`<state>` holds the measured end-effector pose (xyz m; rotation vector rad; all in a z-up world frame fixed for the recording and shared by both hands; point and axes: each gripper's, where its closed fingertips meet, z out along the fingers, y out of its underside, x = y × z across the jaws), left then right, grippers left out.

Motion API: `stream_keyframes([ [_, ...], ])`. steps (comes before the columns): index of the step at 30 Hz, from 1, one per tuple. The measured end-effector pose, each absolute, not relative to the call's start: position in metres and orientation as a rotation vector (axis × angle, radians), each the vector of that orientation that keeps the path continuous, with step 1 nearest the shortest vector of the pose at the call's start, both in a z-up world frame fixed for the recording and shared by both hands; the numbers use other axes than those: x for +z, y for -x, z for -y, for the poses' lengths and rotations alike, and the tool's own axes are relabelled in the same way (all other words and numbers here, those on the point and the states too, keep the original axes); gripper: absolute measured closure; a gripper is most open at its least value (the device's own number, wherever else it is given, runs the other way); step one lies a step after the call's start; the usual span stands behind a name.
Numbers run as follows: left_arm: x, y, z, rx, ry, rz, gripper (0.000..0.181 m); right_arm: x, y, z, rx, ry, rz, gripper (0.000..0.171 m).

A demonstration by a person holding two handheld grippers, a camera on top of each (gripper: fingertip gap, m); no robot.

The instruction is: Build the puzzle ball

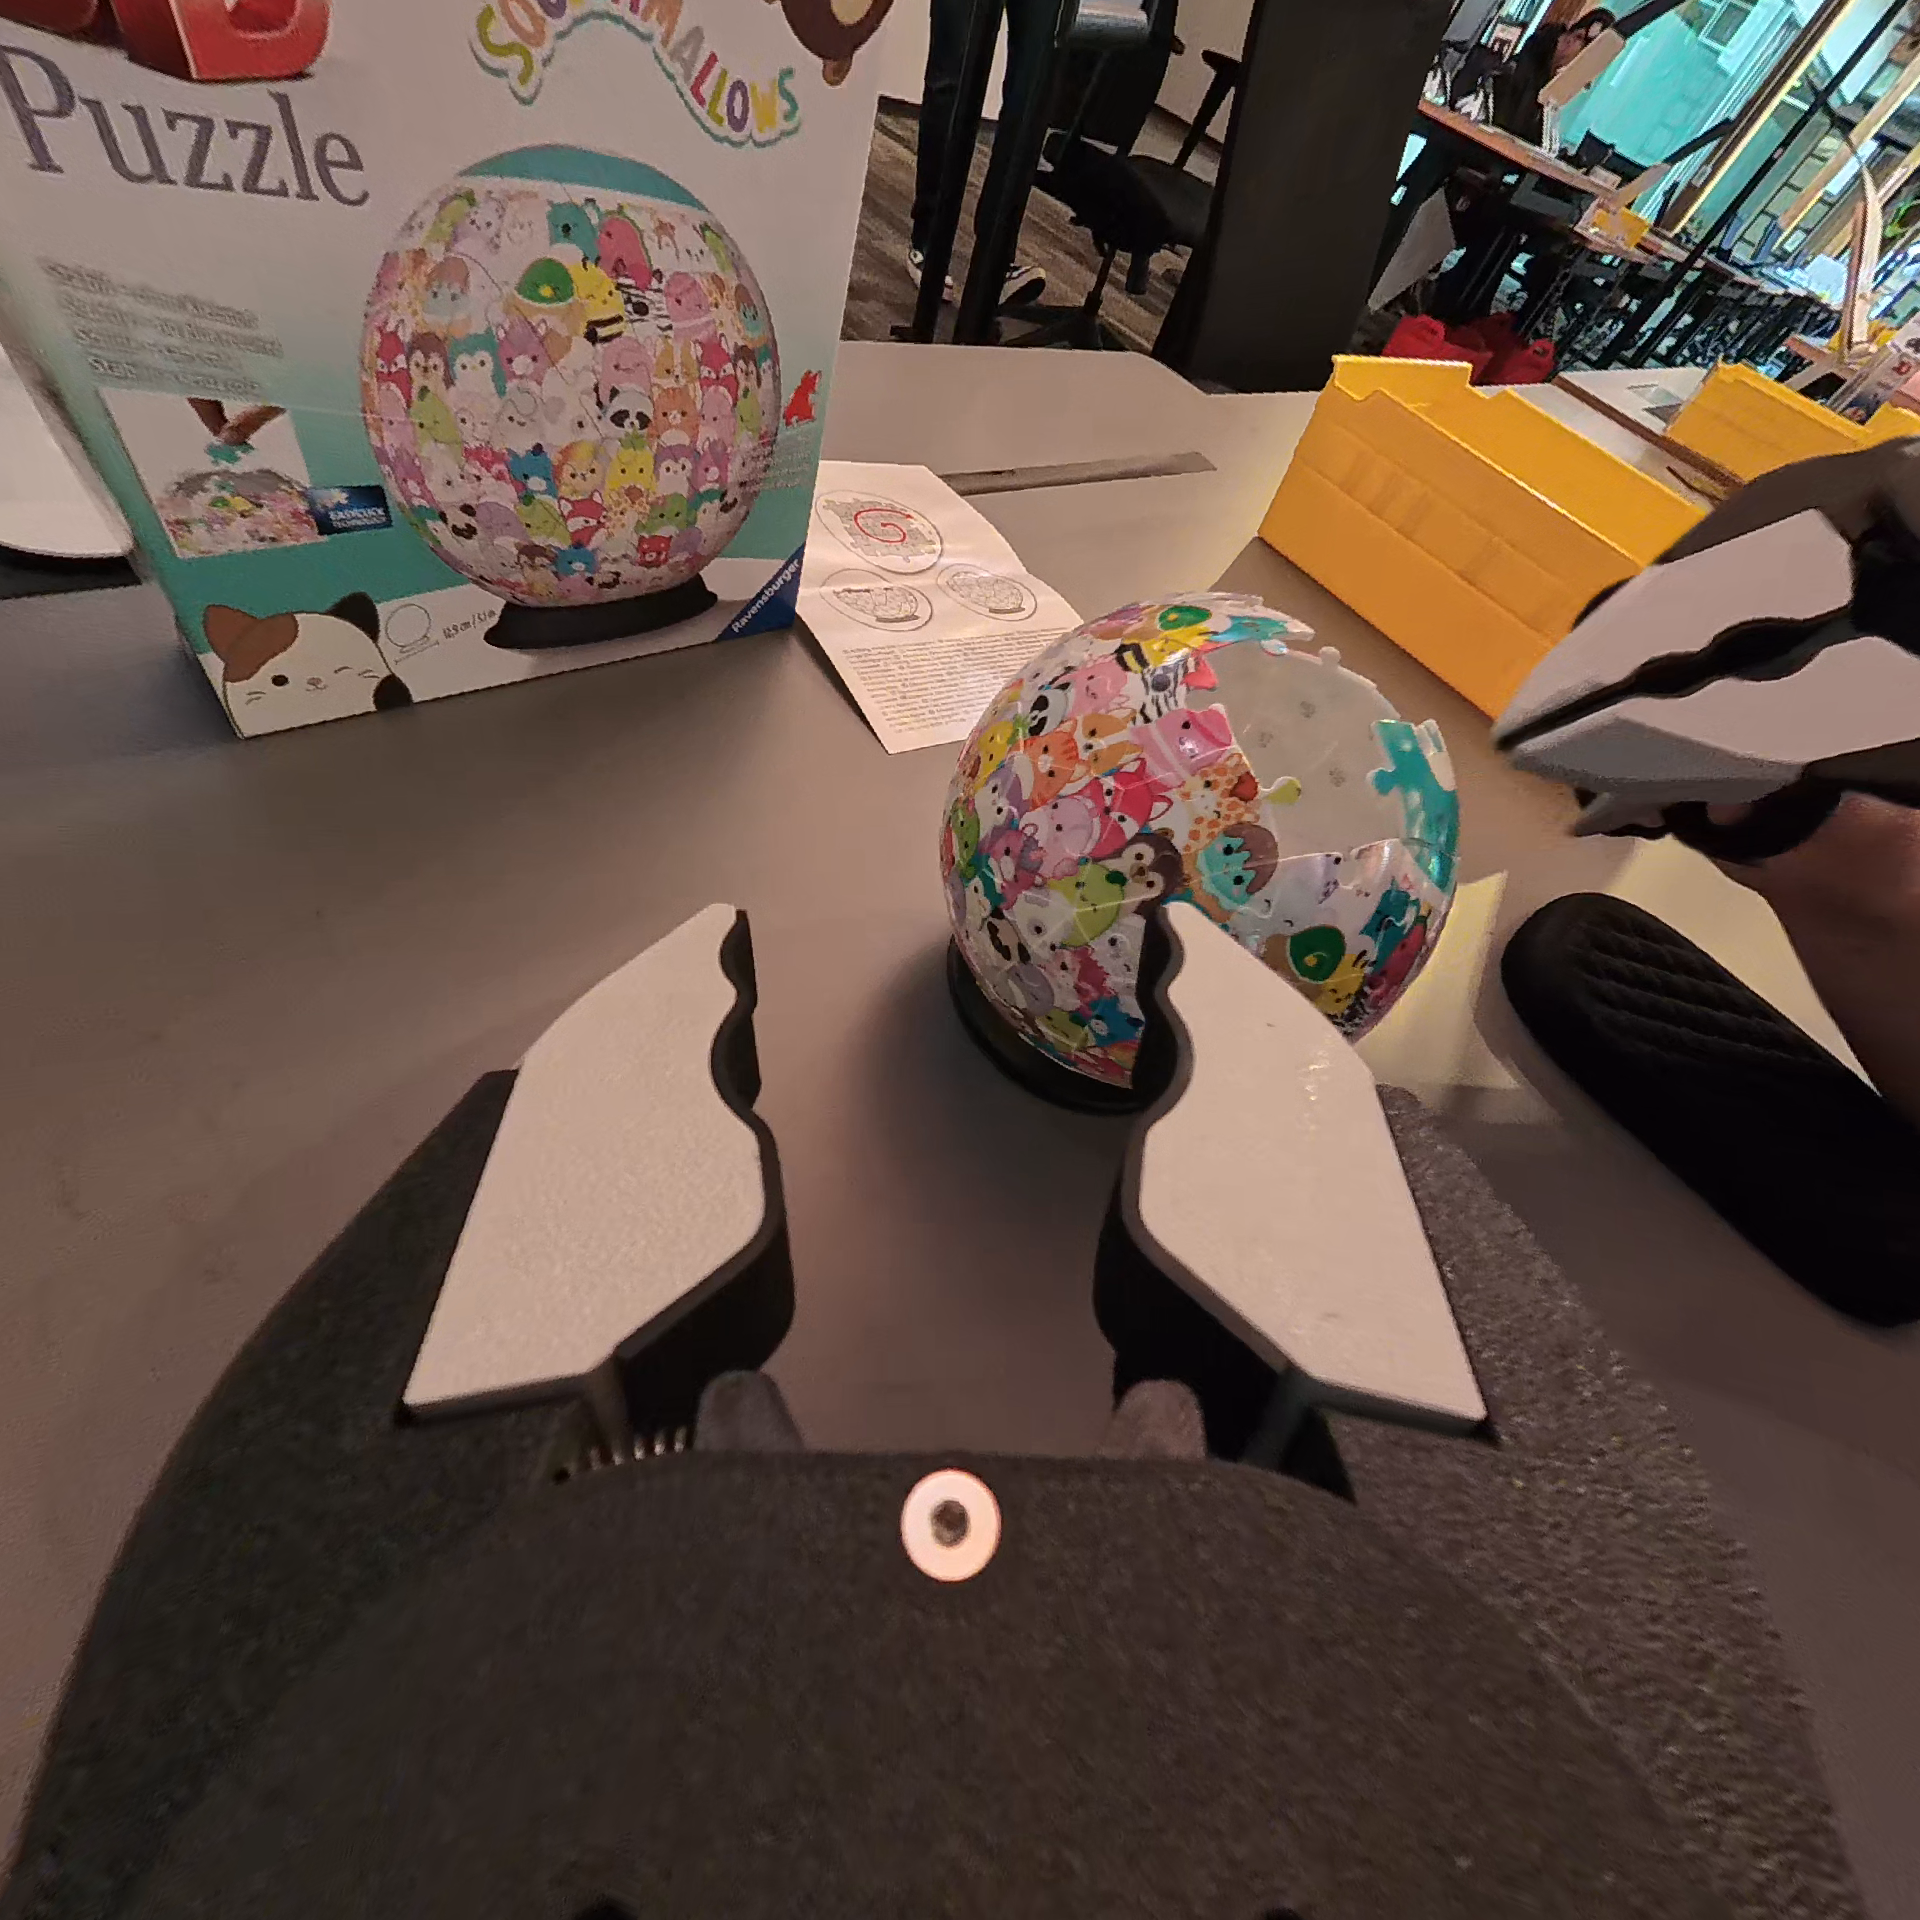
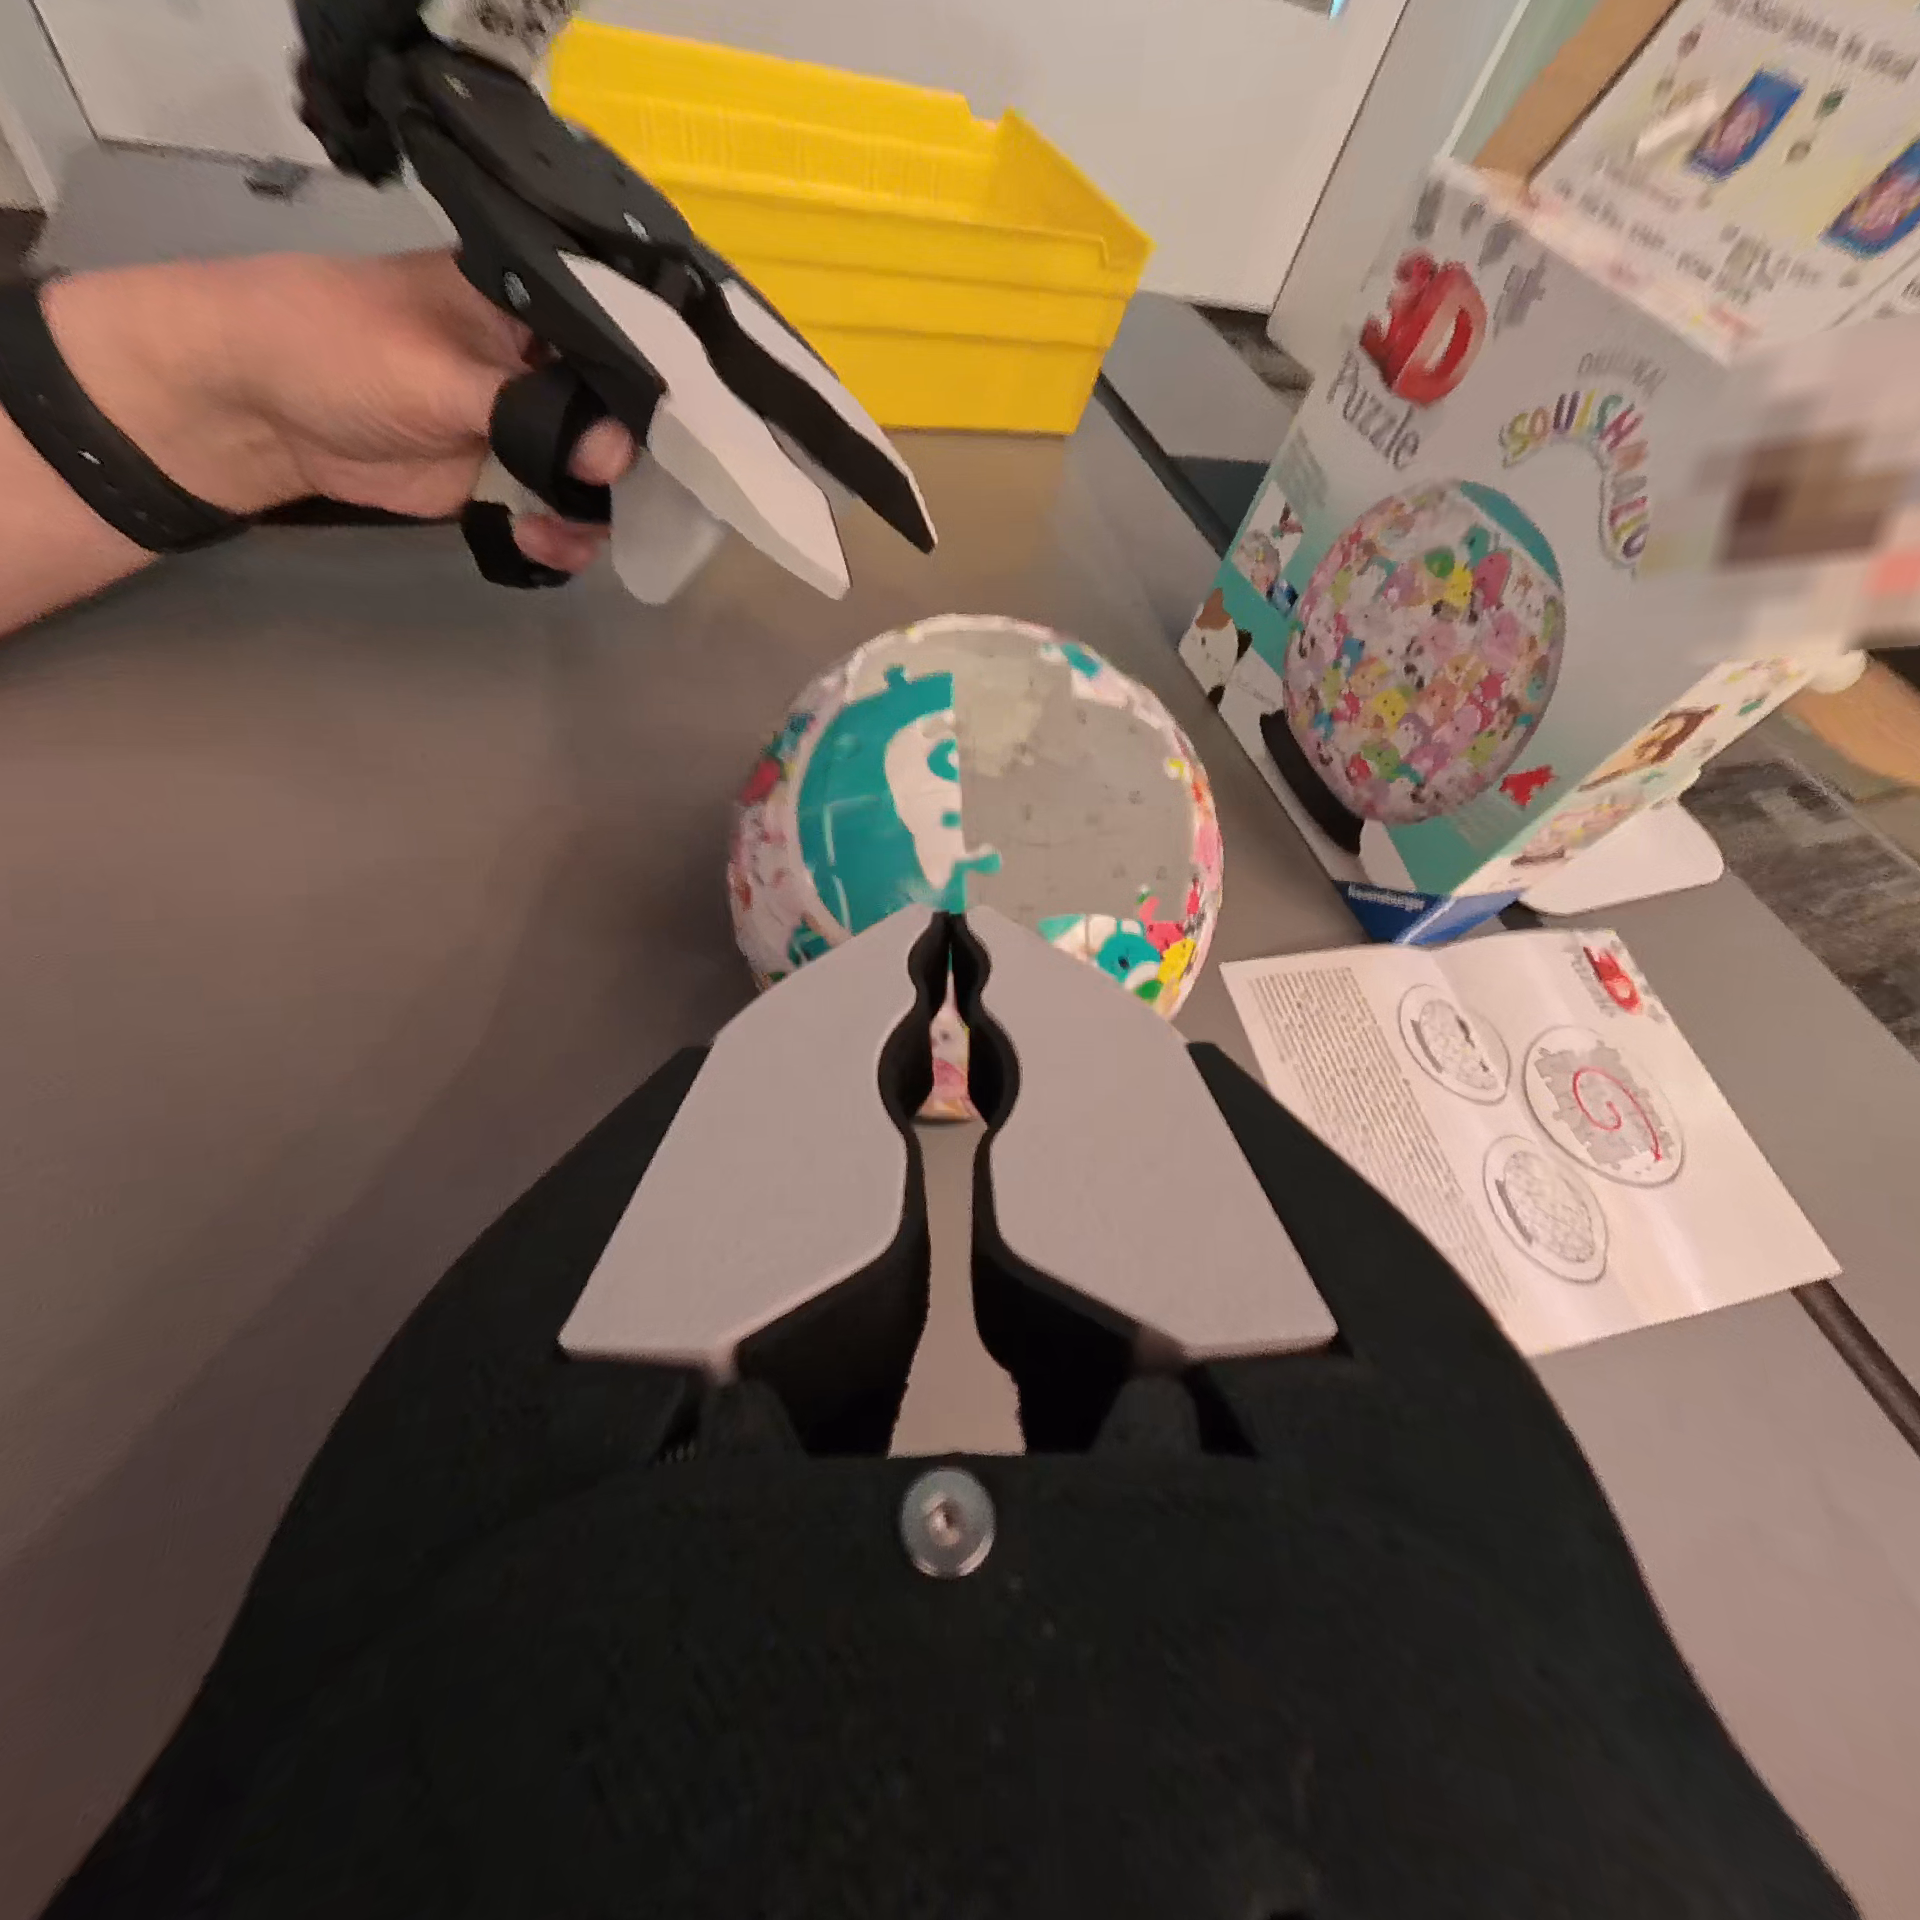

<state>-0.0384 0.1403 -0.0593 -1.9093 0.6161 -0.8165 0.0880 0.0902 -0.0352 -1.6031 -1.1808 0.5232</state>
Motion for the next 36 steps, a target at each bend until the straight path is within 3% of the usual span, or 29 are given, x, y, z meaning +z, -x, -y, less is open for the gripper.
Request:
stream_keyframes([
  [5, -0.053, 0.042, -0.136, -0.816, 1.883, -0.592, 0.111, -0.012, -0.059, -0.079, 0.616, 1.570, 1.204, 0.170],
  [18, -0.052, 0.043, -0.127, -0.794, 1.868, -0.606, 0.111, -0.033, -0.033, -0.092, 0.320, 1.607, 1.312, 0.170],
  [23, -0.047, 0.045, -0.123, -0.805, 1.854, -0.607, 0.111, -0.005, -0.045, -0.095, 0.372, 1.591, 1.258, 0.169],
  [28, -0.036, 0.048, -0.117, -0.812, 1.820, -0.600, 0.111, 0.028, -0.056, -0.111, 0.690, 1.673, 1.295, 0.144],
  [35, -0.021, 0.071, -0.093, -0.782, 1.773, -0.597, 0.111, 0.047, -0.070, -0.078, 0.873, 1.475, 1.224, 0.138],
  [36, -0.016, 0.078, -0.087, -0.782, 1.758, -0.597, 0.111, 0.046, -0.075, -0.068, 0.914, 1.437, 1.186, 0.127],
])
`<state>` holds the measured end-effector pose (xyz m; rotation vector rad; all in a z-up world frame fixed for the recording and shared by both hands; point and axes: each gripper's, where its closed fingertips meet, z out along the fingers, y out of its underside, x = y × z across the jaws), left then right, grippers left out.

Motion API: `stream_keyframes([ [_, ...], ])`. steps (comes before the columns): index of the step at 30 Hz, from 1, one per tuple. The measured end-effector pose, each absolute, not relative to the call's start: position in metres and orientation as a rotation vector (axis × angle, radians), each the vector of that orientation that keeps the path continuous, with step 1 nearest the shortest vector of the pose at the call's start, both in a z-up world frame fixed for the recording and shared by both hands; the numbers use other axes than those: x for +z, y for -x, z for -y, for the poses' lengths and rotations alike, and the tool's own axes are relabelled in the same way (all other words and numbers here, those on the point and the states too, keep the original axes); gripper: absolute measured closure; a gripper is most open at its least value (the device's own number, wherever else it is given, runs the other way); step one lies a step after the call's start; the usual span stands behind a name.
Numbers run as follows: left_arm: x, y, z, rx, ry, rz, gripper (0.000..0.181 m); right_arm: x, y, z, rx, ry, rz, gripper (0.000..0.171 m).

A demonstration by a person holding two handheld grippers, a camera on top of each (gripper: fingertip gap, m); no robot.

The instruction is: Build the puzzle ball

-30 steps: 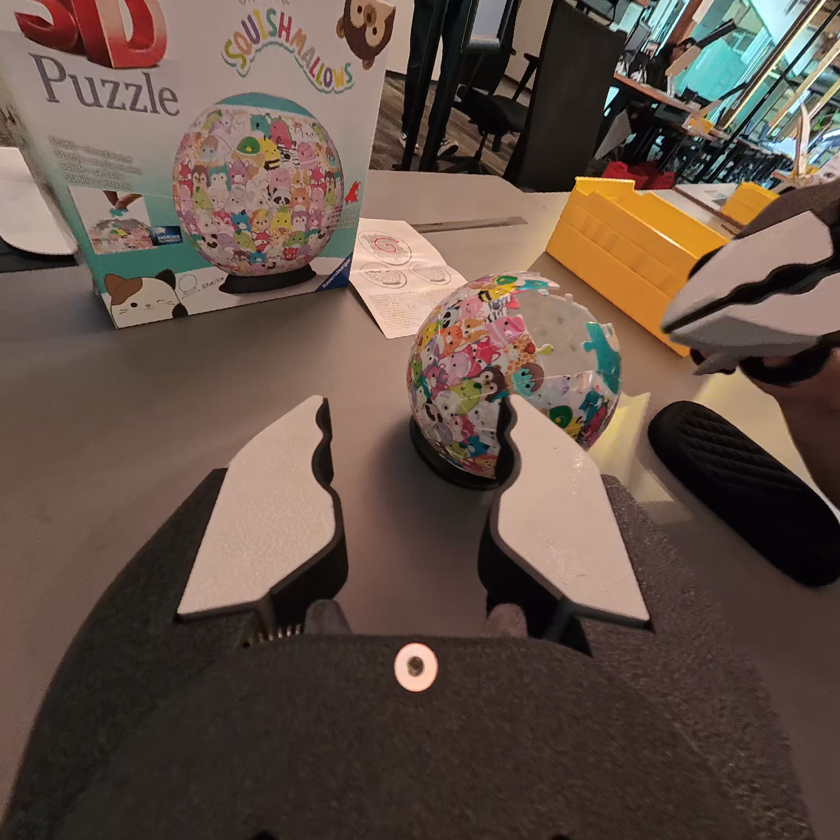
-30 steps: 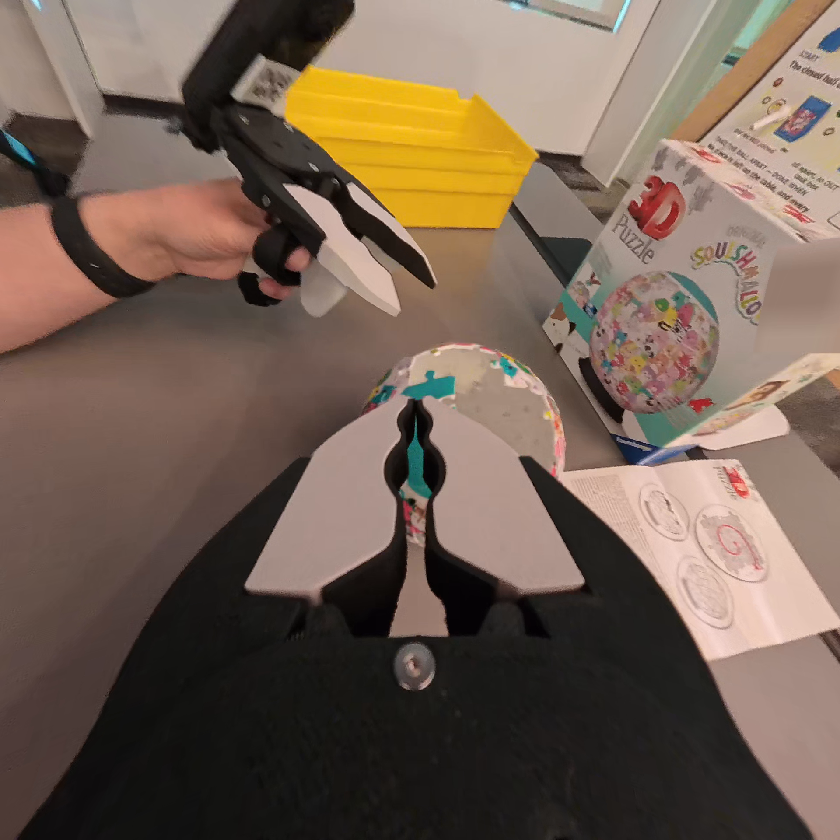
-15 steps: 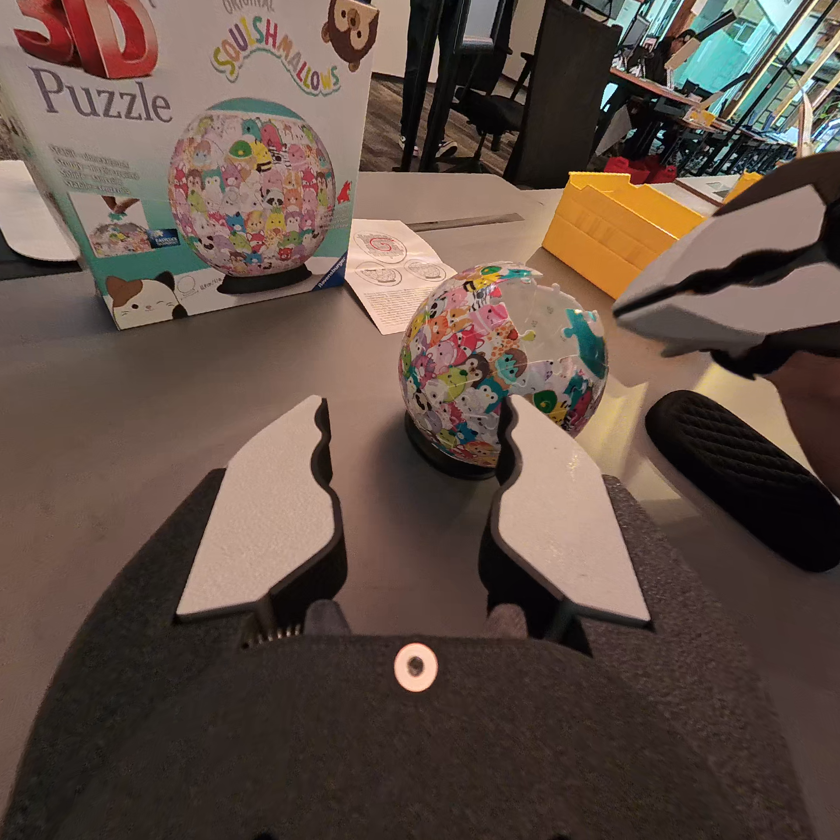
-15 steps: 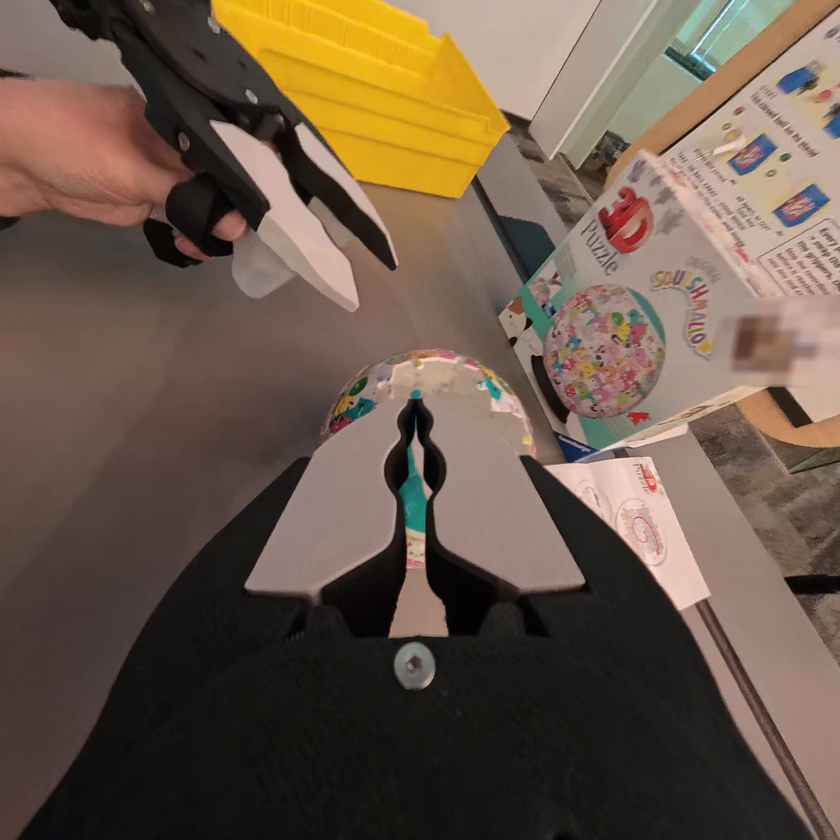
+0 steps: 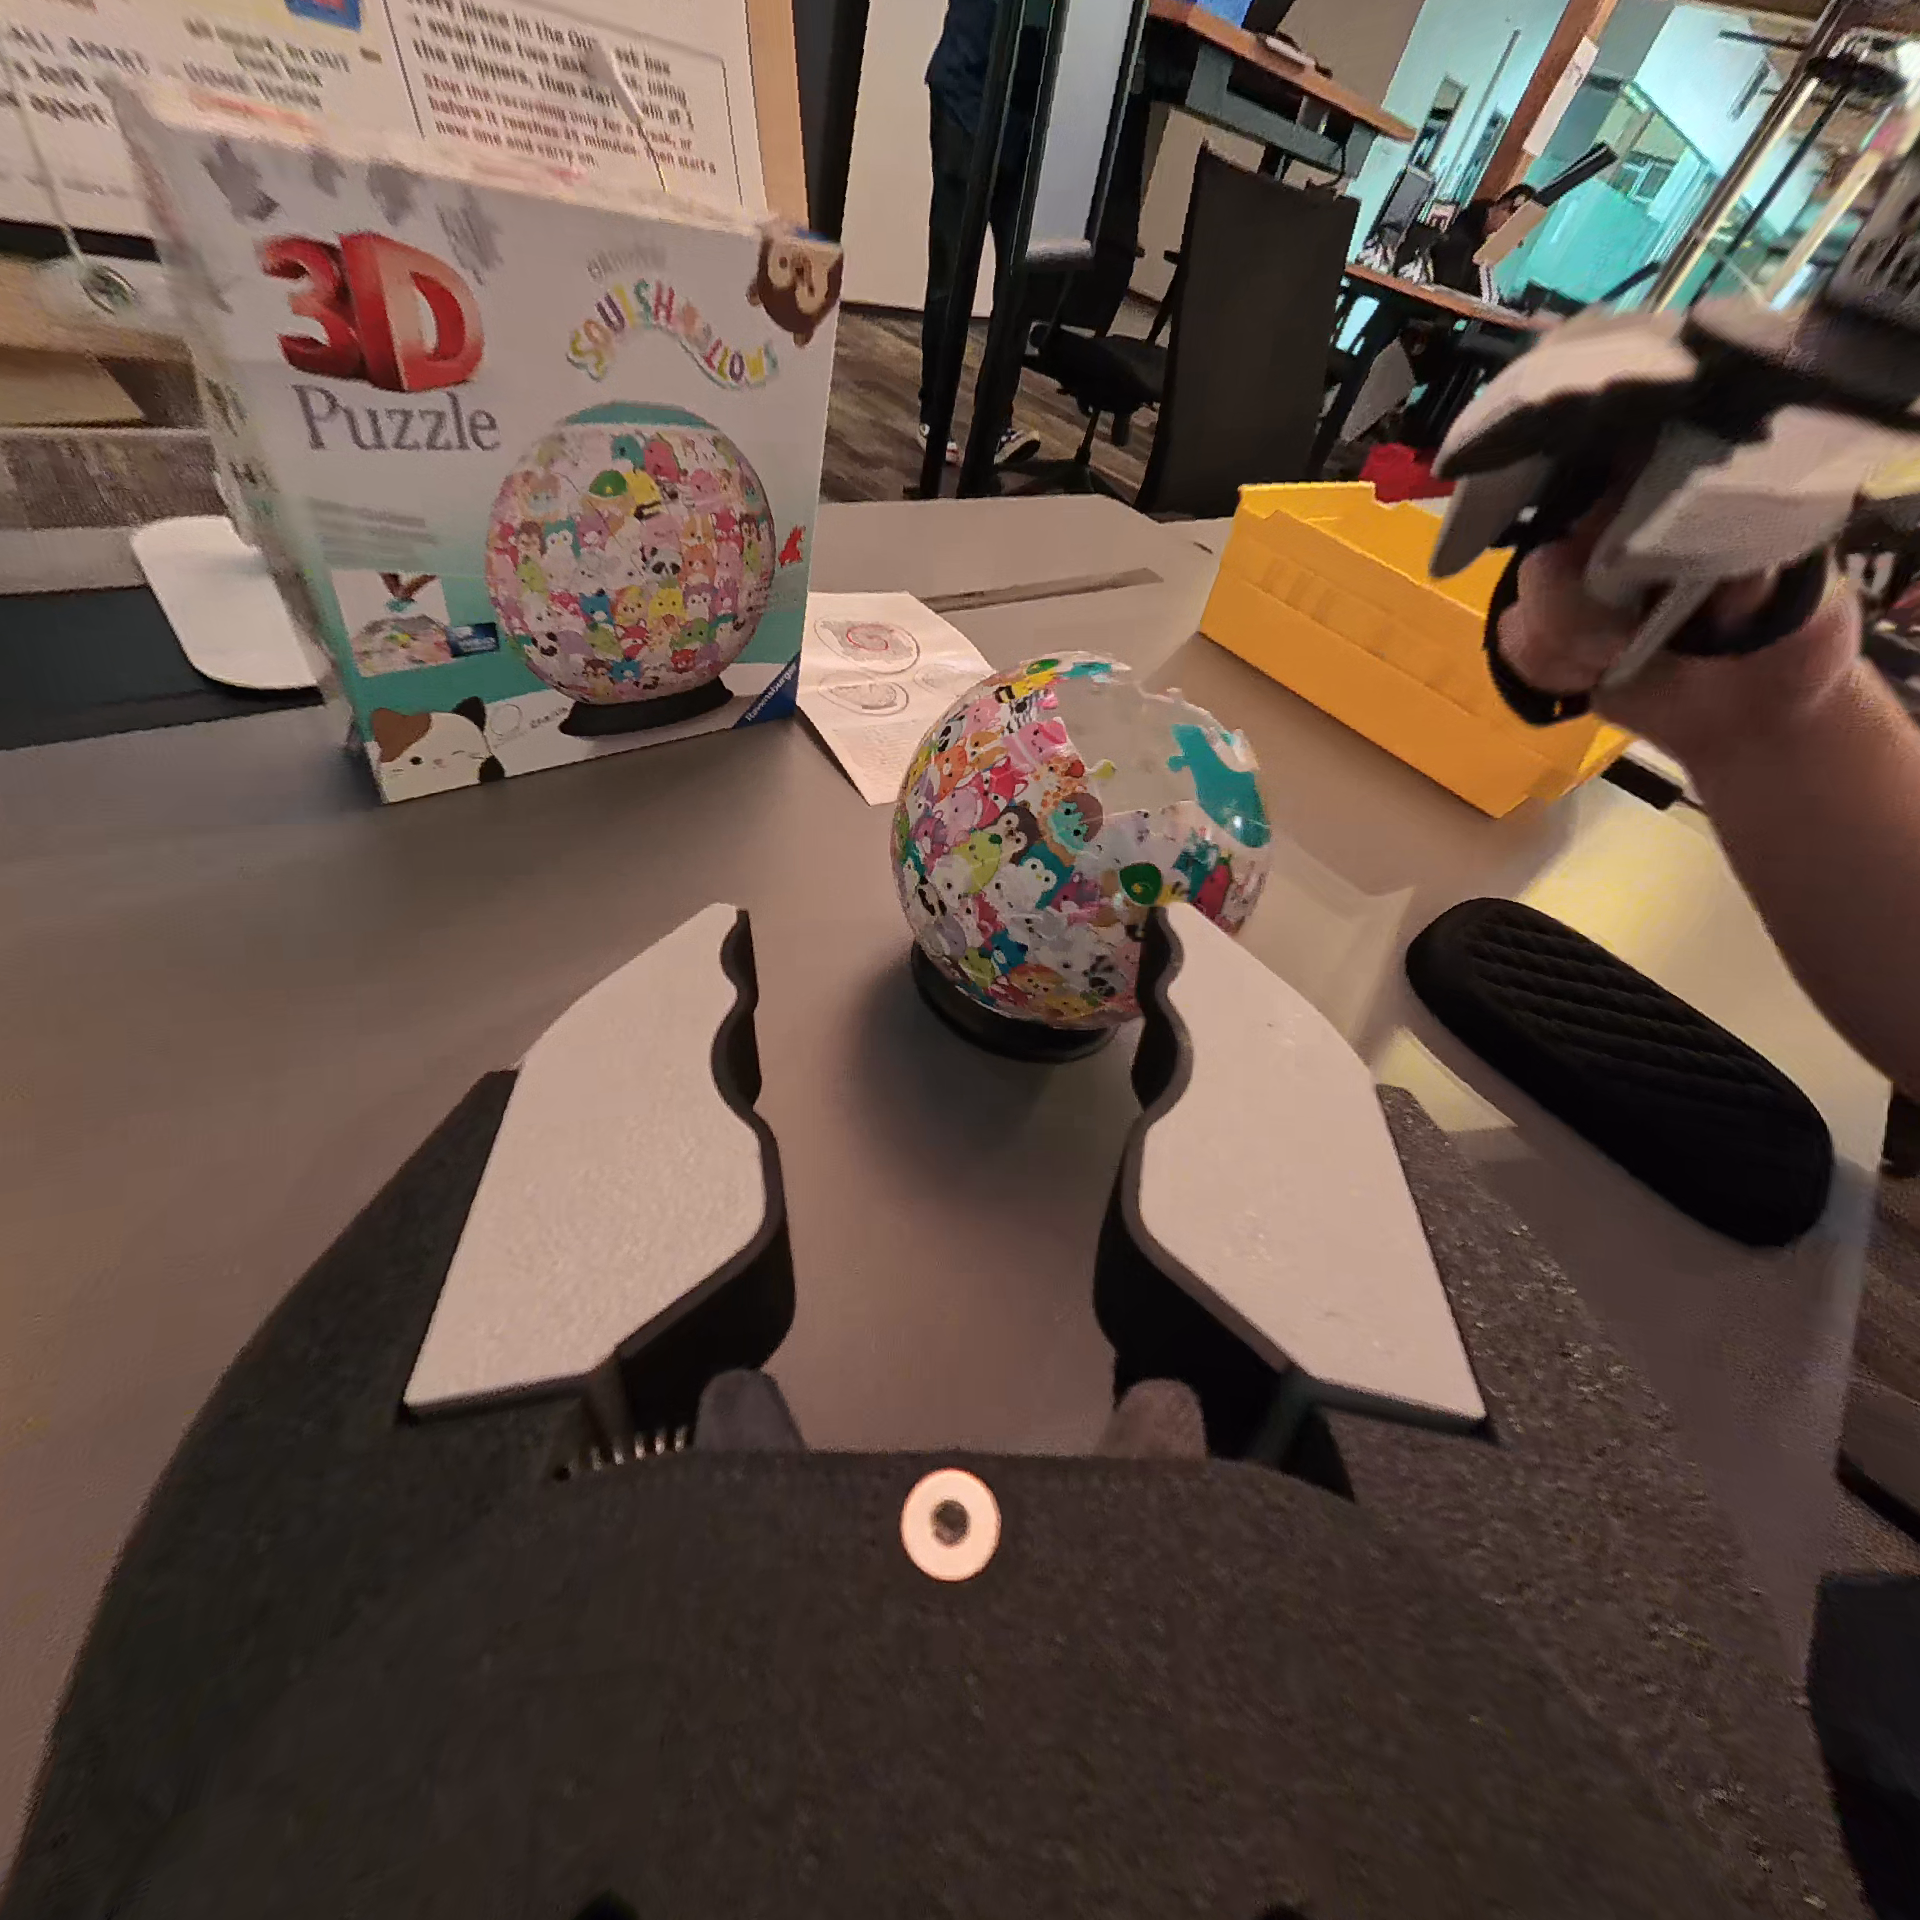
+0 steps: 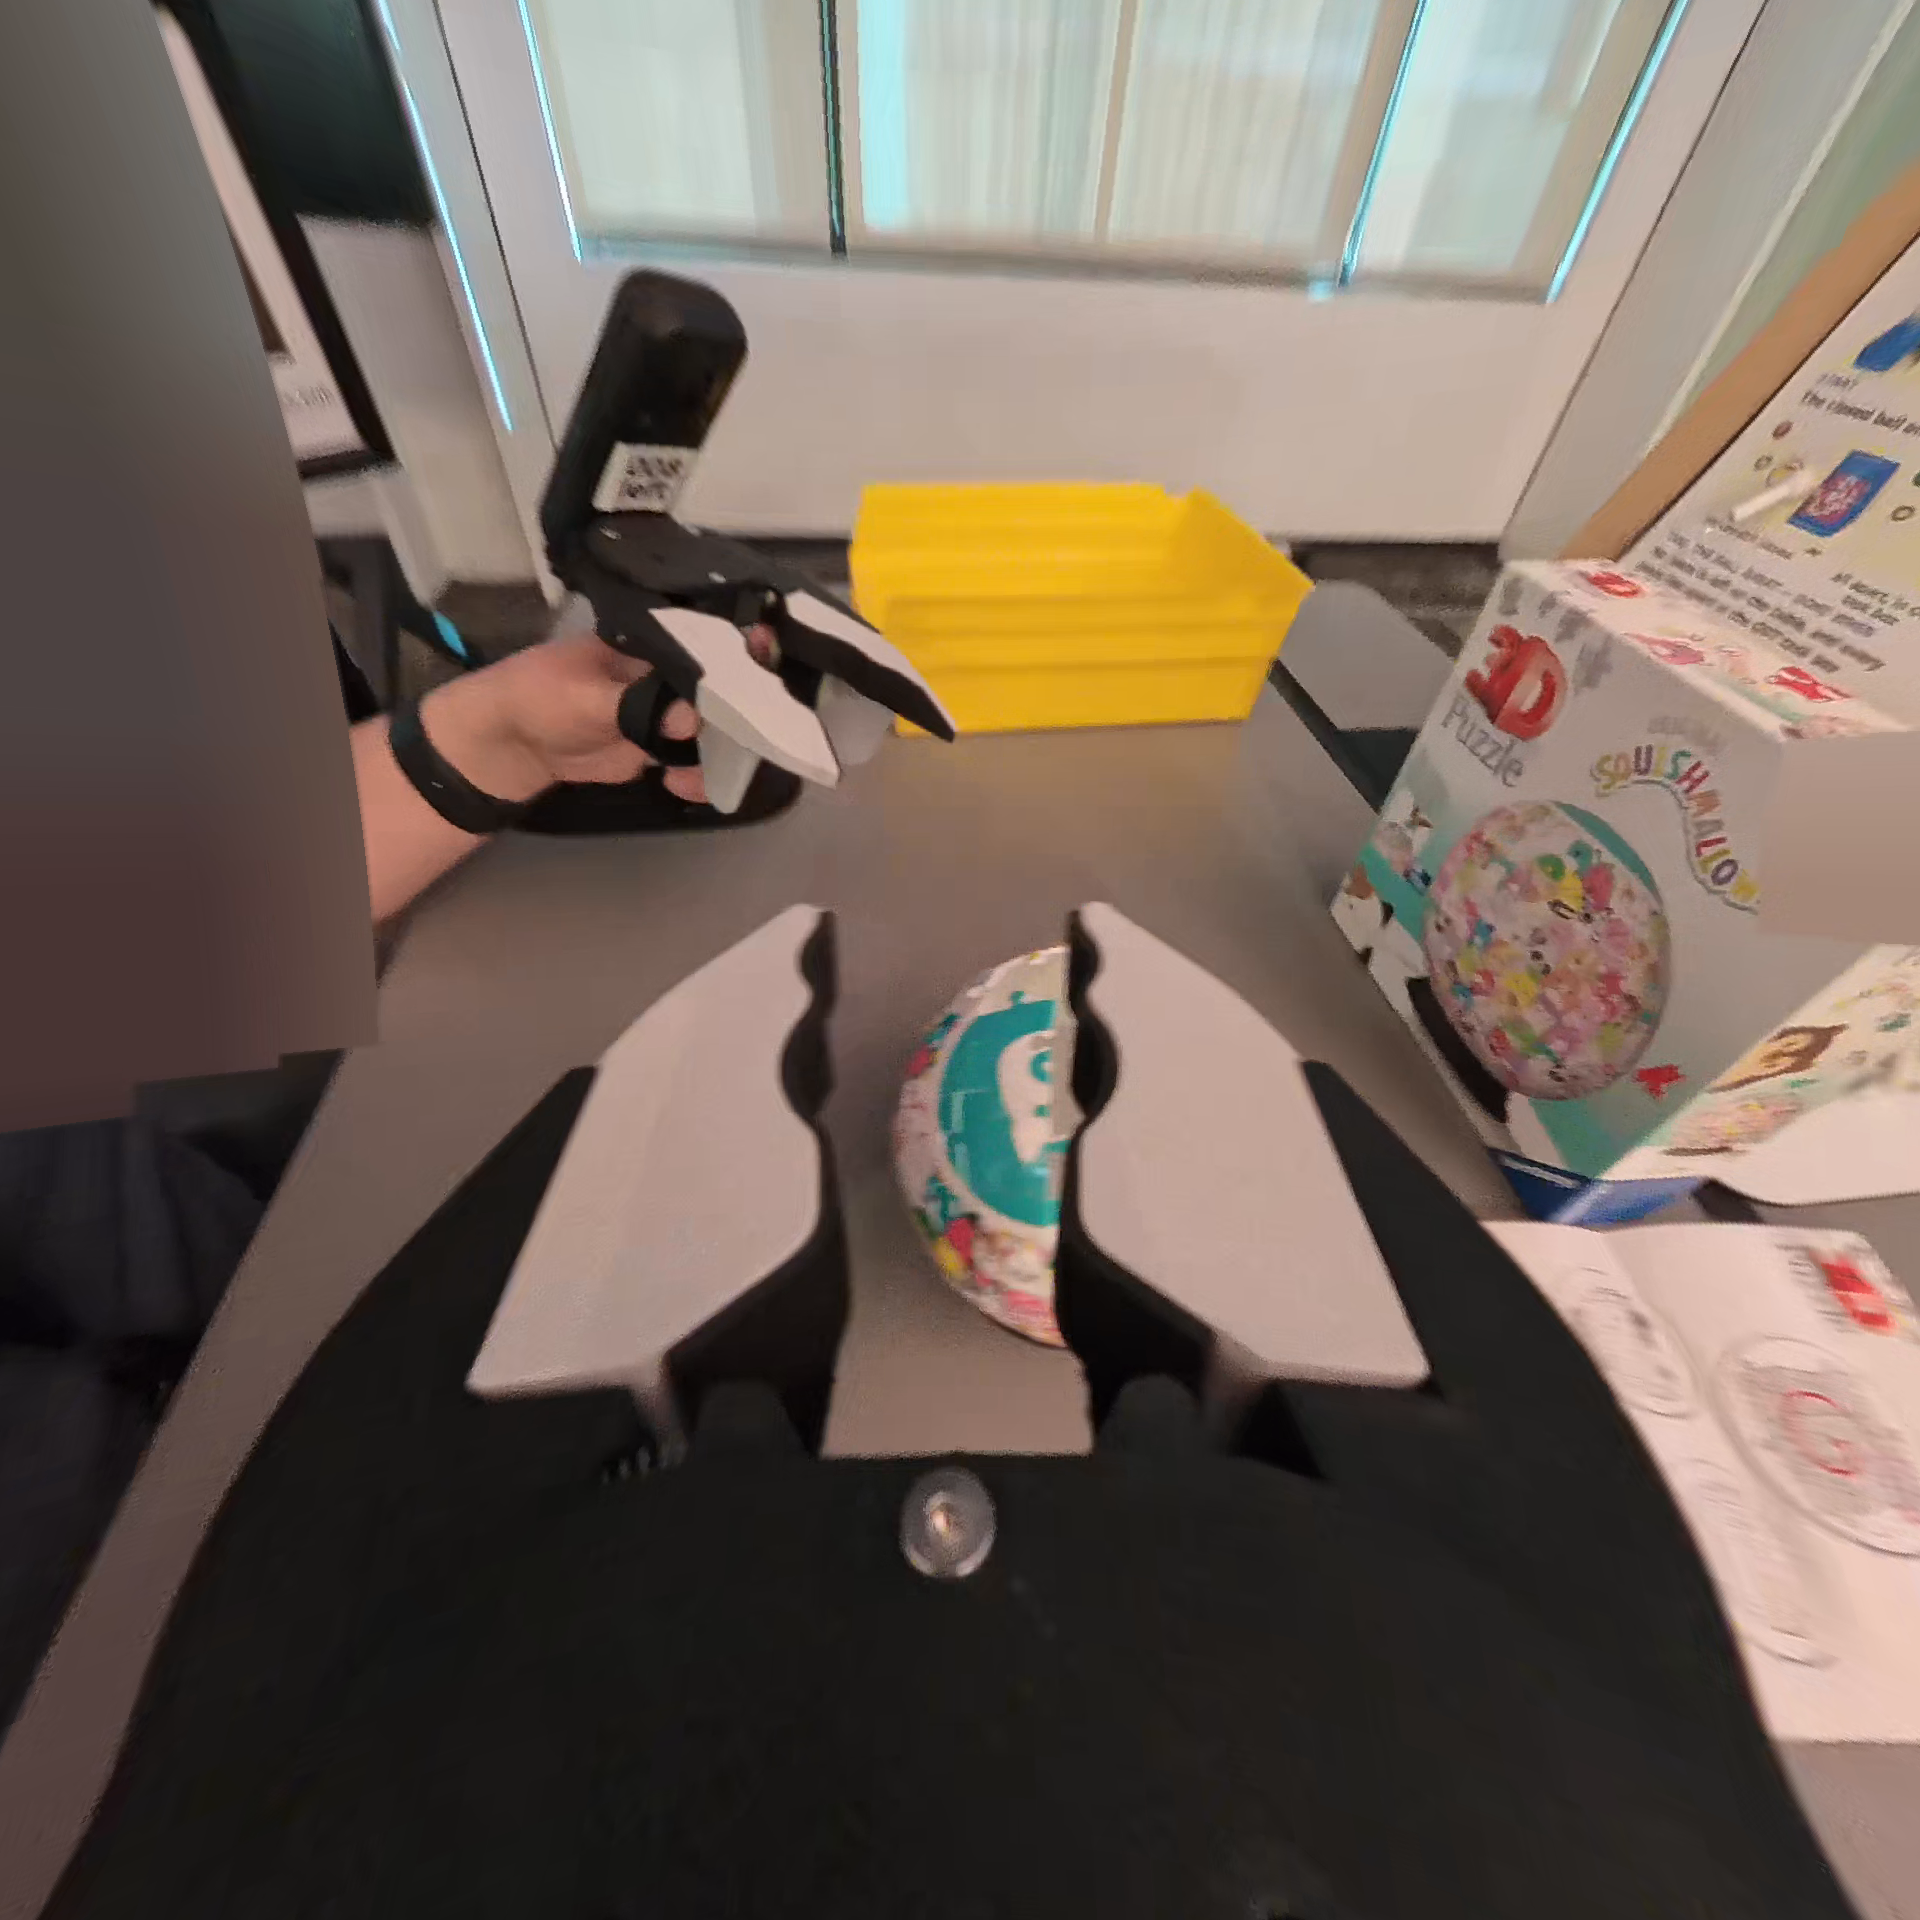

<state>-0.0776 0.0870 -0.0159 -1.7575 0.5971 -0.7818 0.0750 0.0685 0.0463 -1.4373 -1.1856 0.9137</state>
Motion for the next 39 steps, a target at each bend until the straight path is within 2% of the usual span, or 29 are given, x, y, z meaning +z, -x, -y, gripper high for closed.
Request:
stream_keyframes([
  [2, -0.006, 0.091, -0.074, -0.789, 1.722, -0.607, 0.112, 0.041, -0.086, -0.053, 0.996, 1.423, 1.087, 0.099],
  [5, 0.003, 0.109, -0.056, -0.779, 1.685, -0.645, 0.111, 0.034, -0.106, -0.037, 1.064, 1.409, 0.967, 0.098],
  [11, 0.001, 0.136, -0.036, -0.746, 1.666, -0.720, 0.106, 0.003, -0.157, -0.051, 0.789, 1.468, 0.782, 0.130],
  [13, 0.000, 0.146, -0.035, -0.727, 1.677, -0.701, 0.106, -0.010, -0.160, -0.051, 0.806, 1.477, 0.766, 0.137],
  [16, 0.003, 0.163, -0.035, -0.716, 1.698, -0.641, 0.109, -0.025, -0.164, -0.056, 0.790, 1.498, 0.735, 0.171],
  [21, 0.006, 0.185, -0.038, -0.604, 1.731, -0.601, 0.116, -0.032, -0.170, -0.060, 0.787, 1.496, 0.729, 0.171],
  [24, 0.007, 0.191, -0.040, -0.567, 1.747, -0.602, 0.118, -0.044, -0.167, -0.063, 0.781, 1.558, 0.738, 0.153],
  [31, 0.008, 0.215, -0.043, -0.540, 1.781, -0.559, 0.132, -0.066, -0.140, -0.055, 0.768, 1.619, 0.891, 0.150],
  [34, 0.009, 0.193, -0.039, -0.709, 1.744, -0.577, 0.131, -0.067, -0.118, -0.047, 0.838, 1.639, 0.913, 0.145],
  [39, -0.005, 0.130, -0.043, -0.866, 1.688, -0.785, 0.119, -0.066, -0.090, -0.041, 0.889, 1.654, 0.922, 0.136],
])
